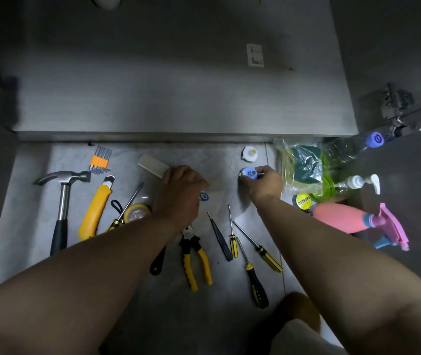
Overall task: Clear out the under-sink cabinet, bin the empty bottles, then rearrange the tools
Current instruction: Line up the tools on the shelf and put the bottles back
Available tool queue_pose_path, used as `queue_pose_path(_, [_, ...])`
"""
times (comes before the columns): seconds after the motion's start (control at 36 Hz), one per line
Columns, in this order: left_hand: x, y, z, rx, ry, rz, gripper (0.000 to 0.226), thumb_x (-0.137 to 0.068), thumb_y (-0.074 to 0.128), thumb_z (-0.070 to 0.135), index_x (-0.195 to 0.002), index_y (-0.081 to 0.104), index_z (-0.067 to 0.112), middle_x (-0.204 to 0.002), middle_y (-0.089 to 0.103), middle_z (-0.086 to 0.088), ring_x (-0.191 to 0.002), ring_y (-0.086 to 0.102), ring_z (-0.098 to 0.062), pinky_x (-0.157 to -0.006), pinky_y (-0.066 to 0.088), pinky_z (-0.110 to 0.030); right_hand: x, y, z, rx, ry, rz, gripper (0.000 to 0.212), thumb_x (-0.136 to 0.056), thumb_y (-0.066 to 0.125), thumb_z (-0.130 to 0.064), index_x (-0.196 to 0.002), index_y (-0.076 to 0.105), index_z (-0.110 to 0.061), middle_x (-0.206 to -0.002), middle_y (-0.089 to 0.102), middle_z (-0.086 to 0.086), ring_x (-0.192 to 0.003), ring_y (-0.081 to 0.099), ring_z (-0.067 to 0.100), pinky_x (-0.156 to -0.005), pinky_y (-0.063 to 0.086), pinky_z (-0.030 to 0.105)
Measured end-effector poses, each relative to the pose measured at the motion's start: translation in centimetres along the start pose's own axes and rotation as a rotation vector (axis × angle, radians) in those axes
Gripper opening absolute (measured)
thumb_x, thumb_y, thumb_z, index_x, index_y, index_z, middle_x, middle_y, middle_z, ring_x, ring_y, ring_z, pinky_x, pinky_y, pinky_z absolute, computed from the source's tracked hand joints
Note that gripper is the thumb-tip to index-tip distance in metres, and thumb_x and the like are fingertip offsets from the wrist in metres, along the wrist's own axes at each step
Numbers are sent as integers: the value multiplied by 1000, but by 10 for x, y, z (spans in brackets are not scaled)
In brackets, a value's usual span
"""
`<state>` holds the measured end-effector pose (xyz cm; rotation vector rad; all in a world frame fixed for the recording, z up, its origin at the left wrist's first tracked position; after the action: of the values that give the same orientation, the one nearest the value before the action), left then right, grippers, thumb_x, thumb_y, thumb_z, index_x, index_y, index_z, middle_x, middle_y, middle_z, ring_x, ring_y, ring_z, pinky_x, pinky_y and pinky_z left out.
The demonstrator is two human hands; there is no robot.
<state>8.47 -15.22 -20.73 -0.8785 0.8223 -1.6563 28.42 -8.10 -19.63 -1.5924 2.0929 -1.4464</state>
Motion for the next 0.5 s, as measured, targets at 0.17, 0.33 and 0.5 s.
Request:
queue_pose_path(0.17, [5,-7,-16,-157,-121,12,52,-82,75,19,-133,65,23,-152,47,-9,-148,30,-35,-121,15,-61,-3,6,0,129,-9,14,46,-87,72,-28,-126,49,-21,-130,53,10,-87,53,21,-77,38,24])
queue_pose_path(0.33, [8,-3,-23,-220,-139,-65,51,-92,65,25,-142,57,31,-161,34,-6,-154,15,-30,-121,4,-62,18,2,0,553,-539,143,52,-93,57,-23,-143,46,-33,-148,33,20,-131,40,36,-98,46,43])
queue_pose_path(0.5, [5,-4,-19,-192,-136,-84,51,-91,65,23,-141,57,34,-162,34,-1,-155,12,-27,-122,4,-60,14,8,7,605,-492,-58,57,-95,44,-3,-148,41,-23,-163,17,9,-138,29,33,-95,47,41])
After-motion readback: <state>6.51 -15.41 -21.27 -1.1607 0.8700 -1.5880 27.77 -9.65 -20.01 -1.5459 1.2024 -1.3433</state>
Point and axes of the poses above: each hand's wrist, its own x-axis away from the middle knuckle, its own y-axis out of the palm, z = x × y, the point moved 1 cm from there along -x, towards the middle knuckle
